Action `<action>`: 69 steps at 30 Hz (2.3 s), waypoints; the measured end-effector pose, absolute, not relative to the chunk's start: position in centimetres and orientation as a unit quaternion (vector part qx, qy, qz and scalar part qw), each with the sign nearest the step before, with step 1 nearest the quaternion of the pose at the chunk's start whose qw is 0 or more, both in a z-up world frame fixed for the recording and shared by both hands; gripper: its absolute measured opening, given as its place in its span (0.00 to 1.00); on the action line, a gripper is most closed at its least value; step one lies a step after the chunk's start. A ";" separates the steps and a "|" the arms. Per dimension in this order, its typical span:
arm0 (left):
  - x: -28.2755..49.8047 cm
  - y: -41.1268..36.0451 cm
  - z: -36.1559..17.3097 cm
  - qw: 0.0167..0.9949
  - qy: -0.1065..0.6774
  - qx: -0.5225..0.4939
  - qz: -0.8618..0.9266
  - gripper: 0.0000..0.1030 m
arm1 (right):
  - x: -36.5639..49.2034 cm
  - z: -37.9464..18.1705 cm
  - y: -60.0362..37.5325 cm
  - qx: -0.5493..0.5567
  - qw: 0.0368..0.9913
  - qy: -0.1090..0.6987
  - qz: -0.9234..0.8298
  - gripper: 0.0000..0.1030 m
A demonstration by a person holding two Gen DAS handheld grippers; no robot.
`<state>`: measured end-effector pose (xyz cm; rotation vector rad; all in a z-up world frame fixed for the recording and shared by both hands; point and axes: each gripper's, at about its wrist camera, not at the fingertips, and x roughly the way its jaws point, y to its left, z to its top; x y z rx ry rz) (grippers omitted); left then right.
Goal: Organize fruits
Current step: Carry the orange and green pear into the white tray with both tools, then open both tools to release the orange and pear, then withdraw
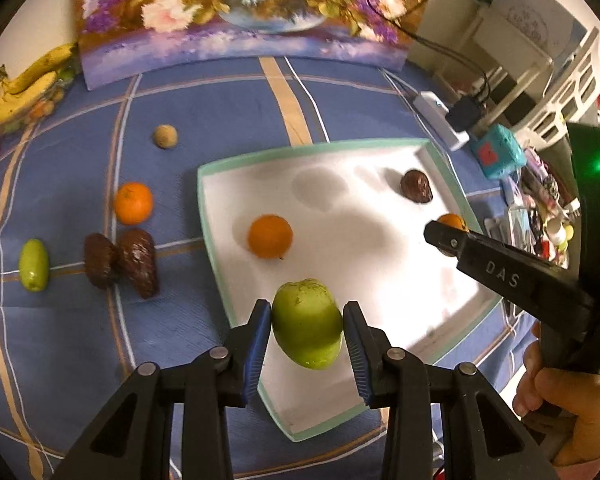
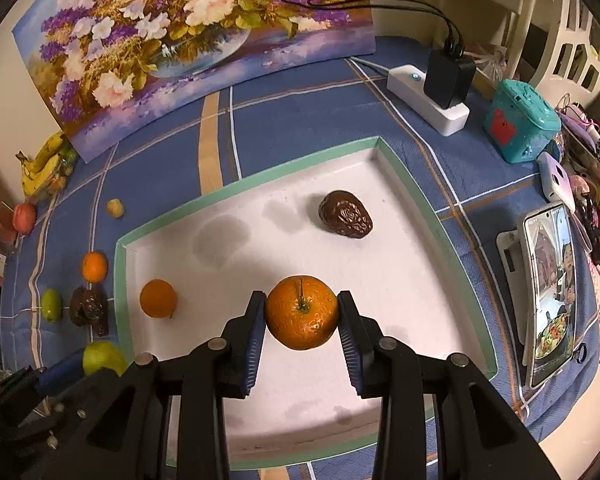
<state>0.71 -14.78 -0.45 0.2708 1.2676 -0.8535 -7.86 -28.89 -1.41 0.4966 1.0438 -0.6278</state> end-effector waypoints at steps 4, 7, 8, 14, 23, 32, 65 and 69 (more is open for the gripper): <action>0.3 -15.4 -1.7 0.708 0.580 0.140 -0.378 0.38 | -7.7 -2.4 -29.1 0.233 0.784 0.497 -0.290 0.36; 0.2 -15.6 -2.8 0.703 0.590 0.148 -0.369 0.38 | -7.5 -3.5 -29.3 0.233 0.774 0.511 -0.291 0.36; 0.2 -15.7 -3.2 0.700 0.594 0.151 -0.367 0.38 | -7.5 -3.9 -29.4 0.233 0.771 0.516 -0.292 0.36; 0.1 -16.1 -4.5 0.695 0.604 0.164 -0.355 0.38 | -7.3 -5.3 -29.6 0.235 0.759 0.533 -0.290 0.36; 0.1 -16.4 -5.1 0.697 0.604 0.163 -0.350 0.39 | -6.9 -6.8 -29.7 0.235 0.747 0.552 -0.289 0.36; 0.2 -16.4 -5.2 0.696 0.606 0.161 -0.350 0.40 | -6.4 -7.0 -29.6 0.221 0.746 0.555 -0.294 0.36; 6.0 -9.4 -2.7 0.797 0.555 0.112 -0.210 1.00 | -6.2 -4.2 -28.9 0.185 0.780 0.517 -0.302 0.90; 7.4 -7.5 -1.4 0.815 0.538 0.099 -0.193 1.00 | -5.3 -3.7 -27.5 0.169 0.797 0.505 -0.285 0.90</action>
